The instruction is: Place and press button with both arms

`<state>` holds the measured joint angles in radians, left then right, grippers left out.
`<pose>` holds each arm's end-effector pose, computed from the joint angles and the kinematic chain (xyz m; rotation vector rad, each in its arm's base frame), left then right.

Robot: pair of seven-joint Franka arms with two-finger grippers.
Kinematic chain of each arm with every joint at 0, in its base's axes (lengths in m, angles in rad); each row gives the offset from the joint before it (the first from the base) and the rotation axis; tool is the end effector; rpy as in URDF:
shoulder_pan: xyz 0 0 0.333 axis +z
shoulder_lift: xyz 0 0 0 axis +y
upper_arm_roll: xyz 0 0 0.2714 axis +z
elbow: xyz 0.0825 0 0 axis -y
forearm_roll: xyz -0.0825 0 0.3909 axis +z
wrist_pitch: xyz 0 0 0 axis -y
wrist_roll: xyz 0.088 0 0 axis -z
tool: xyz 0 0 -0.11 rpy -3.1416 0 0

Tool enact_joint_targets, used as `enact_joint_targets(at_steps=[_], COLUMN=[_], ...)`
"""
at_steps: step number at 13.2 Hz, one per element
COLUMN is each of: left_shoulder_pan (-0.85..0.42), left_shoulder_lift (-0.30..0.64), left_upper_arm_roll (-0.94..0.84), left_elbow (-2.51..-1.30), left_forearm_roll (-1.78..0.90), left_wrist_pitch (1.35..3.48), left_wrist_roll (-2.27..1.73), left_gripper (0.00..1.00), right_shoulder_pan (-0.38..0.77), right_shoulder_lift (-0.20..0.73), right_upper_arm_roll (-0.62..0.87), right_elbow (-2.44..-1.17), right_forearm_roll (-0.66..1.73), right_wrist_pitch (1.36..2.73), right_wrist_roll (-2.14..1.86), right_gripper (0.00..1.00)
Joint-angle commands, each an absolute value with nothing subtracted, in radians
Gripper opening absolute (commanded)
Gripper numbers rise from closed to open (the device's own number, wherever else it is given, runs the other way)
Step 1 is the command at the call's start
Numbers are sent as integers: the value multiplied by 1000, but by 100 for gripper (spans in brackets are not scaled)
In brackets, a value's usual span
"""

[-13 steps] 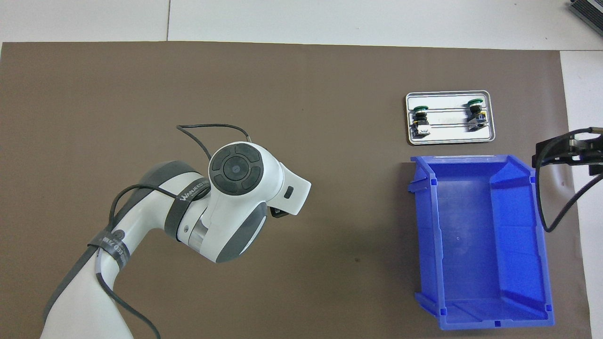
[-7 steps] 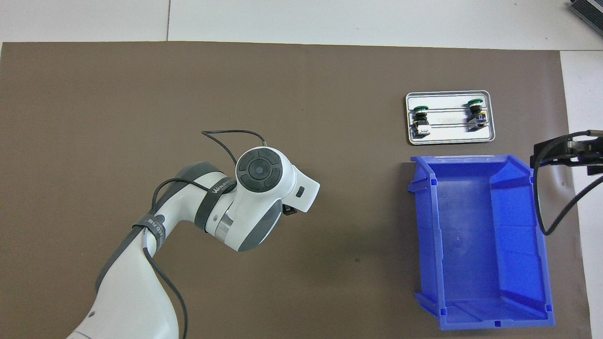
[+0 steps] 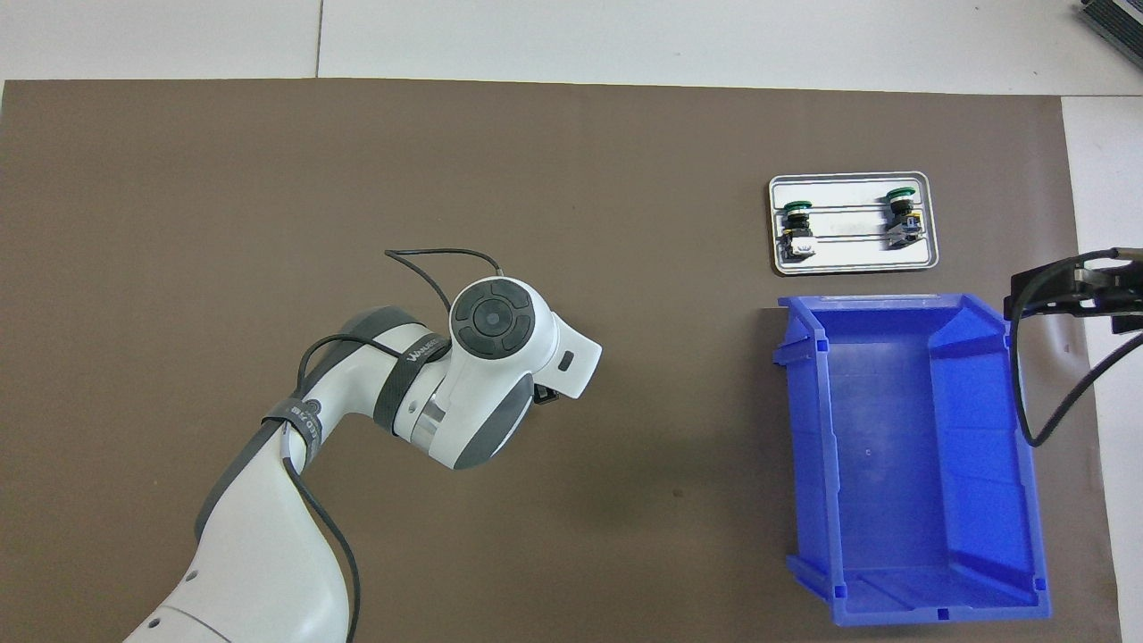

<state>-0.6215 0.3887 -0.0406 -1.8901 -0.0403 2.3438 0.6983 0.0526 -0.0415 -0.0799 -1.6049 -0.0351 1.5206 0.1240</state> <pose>0.4928 -0.3841 0.2575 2.4367 -1.9101 0.1021 0.5444 -0.0197 0.5793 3.0981 -0.2362 -0.0642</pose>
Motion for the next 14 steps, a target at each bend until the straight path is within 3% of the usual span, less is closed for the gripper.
enact_joint_targets(at_steps=[1, 5, 10, 14], left_shoulder_pan=[-623, -626, -530, -402], left_shoulder_lift=[391, 373, 169, 147], left_upper_arm_roll=[-32, -32, -37, -35], left_elbow=[-1881, -1874, -2034, -2065], left_forearm_roll=[-49, -49, -57, -332], left_wrist_pitch=[2333, 2316, 2309, 2295], left_wrist_roll=[719, 704, 690, 897], left_gripper=[0, 0, 0, 0], right_shoulder_pan=[48, 51, 60, 60], right_shoulder_lift=[-57, -66, -67, -67], right_upper_arm_roll=[-80, -81, -81, -81], right_elbow=[-1617, -1628, -1628, -1628], right_forearm_roll=[-29, -14, -14, -14], right_wrist_pitch=[1526, 1529, 1529, 1529], right_wrist_roll=[94, 100, 100, 100], right_gripper=[100, 100, 100, 100])
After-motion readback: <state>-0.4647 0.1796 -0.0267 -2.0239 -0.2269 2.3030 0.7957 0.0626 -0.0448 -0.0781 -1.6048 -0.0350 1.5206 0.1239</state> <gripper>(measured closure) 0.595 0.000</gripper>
